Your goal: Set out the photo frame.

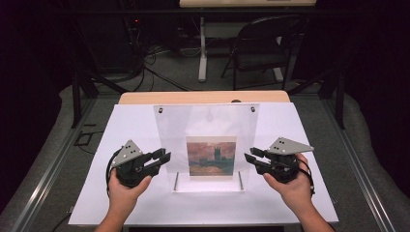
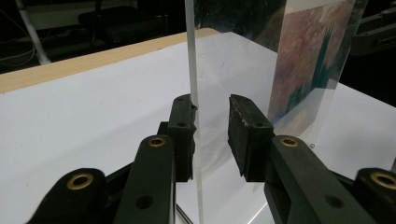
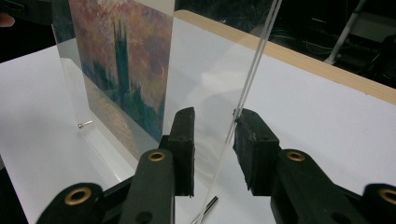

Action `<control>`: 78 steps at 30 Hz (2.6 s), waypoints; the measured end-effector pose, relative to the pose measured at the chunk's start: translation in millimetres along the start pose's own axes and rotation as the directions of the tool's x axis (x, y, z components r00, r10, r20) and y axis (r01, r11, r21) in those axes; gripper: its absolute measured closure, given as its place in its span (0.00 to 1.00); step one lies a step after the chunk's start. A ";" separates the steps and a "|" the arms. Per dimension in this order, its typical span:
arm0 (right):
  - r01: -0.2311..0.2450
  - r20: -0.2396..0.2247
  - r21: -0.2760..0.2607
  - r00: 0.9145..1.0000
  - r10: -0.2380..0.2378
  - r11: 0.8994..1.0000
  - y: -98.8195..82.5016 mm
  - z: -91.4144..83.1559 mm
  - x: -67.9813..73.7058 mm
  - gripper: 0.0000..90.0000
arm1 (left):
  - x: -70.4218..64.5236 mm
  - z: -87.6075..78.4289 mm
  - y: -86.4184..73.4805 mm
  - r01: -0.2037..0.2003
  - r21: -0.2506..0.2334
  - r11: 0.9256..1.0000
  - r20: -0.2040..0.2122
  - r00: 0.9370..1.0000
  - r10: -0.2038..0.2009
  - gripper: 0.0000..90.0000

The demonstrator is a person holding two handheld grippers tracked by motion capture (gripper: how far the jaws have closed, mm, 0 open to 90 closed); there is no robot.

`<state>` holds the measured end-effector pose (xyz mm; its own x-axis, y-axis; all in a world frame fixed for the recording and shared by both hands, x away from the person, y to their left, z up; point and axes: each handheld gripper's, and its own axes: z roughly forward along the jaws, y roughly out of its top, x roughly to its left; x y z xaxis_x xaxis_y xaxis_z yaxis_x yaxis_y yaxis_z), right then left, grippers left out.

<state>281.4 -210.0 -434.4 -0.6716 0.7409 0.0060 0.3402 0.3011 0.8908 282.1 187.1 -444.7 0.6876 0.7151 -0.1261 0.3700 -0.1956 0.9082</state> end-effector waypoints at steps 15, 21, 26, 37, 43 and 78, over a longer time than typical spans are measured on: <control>0.033 -0.003 -0.001 0.999 -0.033 0.999 -3.5 0.5 5.2 0.63 | -7.7 -2.5 -2.2 -0.030 0.030 0.999 -0.020 0.999 0.030 0.65; 0.104 0.035 0.008 0.994 -0.104 0.995 -6.1 2.0 14.3 0.52 | -13.8 -1.2 -6.0 -0.060 0.048 0.997 -0.049 0.997 0.063 0.60; 0.152 0.051 0.019 0.987 -0.152 0.988 -8.9 3.3 18.6 0.49 | -18.3 -1.5 -7.9 -0.099 0.064 0.993 -0.071 0.992 0.104 0.57; 0.180 0.044 0.064 0.982 -0.183 0.982 -17.6 -0.2 18.9 0.48 | -17.9 -8.8 -12.9 -0.109 0.097 0.989 -0.082 0.990 0.117 0.53; 0.153 0.042 0.087 0.987 -0.157 0.984 -25.7 -6.1 16.0 0.48 | -14.5 -17.7 -17.1 -0.089 0.122 0.989 -0.079 0.992 0.099 0.50; -0.022 0.184 0.198 0.983 -0.015 0.980 -93.4 4.2 -27.3 0.41 | 46.0 -15.1 -86.0 0.117 0.215 0.970 -0.233 0.970 -0.066 0.43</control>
<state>270.8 -255.9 -519.7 -0.5441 0.8341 -0.0907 0.4788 0.3975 0.7828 272.5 247.0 -522.6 0.4973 0.8630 -0.0890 0.5734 -0.2499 0.7802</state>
